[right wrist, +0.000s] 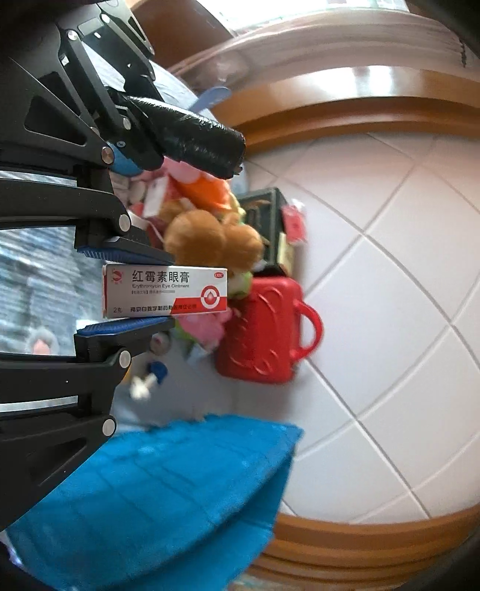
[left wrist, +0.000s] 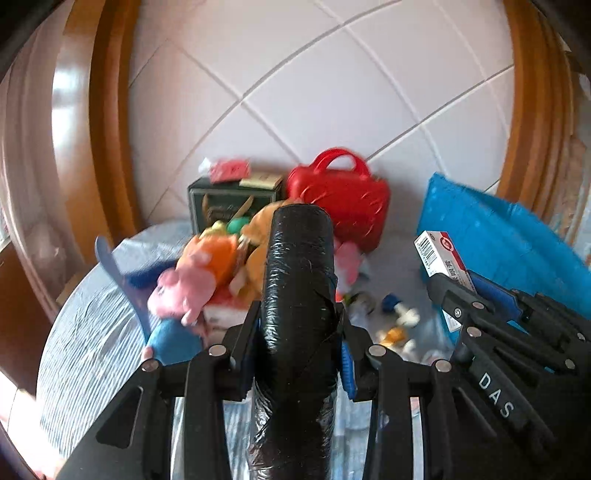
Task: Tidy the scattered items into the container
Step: 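Carry the black roll and ointment box over the blue crate with both tools, then open both tools to drop the roll and ointment box into the crate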
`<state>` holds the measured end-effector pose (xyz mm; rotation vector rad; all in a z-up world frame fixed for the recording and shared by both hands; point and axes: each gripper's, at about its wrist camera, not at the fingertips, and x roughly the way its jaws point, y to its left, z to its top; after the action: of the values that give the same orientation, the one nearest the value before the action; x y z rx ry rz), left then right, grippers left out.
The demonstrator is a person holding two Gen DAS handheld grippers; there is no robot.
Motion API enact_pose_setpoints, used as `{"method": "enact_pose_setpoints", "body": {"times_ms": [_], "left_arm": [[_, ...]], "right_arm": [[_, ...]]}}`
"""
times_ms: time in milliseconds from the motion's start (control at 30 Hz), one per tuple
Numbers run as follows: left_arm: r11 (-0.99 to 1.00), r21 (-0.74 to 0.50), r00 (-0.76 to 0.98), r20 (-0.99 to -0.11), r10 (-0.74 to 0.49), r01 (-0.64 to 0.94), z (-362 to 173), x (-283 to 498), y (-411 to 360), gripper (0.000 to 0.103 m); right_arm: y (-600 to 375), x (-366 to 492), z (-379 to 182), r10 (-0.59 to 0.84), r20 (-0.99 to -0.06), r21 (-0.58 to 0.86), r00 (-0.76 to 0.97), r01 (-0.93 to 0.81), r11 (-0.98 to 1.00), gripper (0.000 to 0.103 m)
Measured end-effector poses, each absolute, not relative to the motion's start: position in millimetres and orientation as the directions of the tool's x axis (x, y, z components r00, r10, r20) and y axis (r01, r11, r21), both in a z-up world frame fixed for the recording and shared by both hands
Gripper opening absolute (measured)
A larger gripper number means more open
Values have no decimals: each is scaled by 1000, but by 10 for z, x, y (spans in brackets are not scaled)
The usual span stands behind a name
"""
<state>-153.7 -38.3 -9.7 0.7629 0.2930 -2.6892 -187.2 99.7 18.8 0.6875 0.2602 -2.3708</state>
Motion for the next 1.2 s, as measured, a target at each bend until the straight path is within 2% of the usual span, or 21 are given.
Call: {"method": "enact_pose_setpoints", "body": {"times_ms": [400,633,767,900,1000,1200], "left_arm": [[-969,-77,-892,-415,-182,233,564,-1925,721,35],[-979,-50,-916,-366,-167,198,1000,-2606,1759,35],[-985,-72,-892,-438,-112,159,1134,-3254,2333,35],[-988,-76,-809,-585,-62,132,1058,-3976,2821,35],[-990,-50,-713,-699,-62,135,810,-4487,3058,35],[-989,-10,-495,-866,-64,146,19,-5033,3225,35]], "right_arm": [[2103,-2187,999,-489,-401,-24,-774,543,-839,26],[3133,-2990,1359,-459,-369,-95,-808,524,-846,26],[3671,-3632,1426,-410,-398,-136,-821,494,-859,26],[3953,-4356,1305,-371,-489,-139,-790,490,-861,26],[4023,-4834,1043,-335,-585,-146,-739,502,-853,26],[4028,-5493,120,-218,-799,-150,-561,536,-831,26]]}}
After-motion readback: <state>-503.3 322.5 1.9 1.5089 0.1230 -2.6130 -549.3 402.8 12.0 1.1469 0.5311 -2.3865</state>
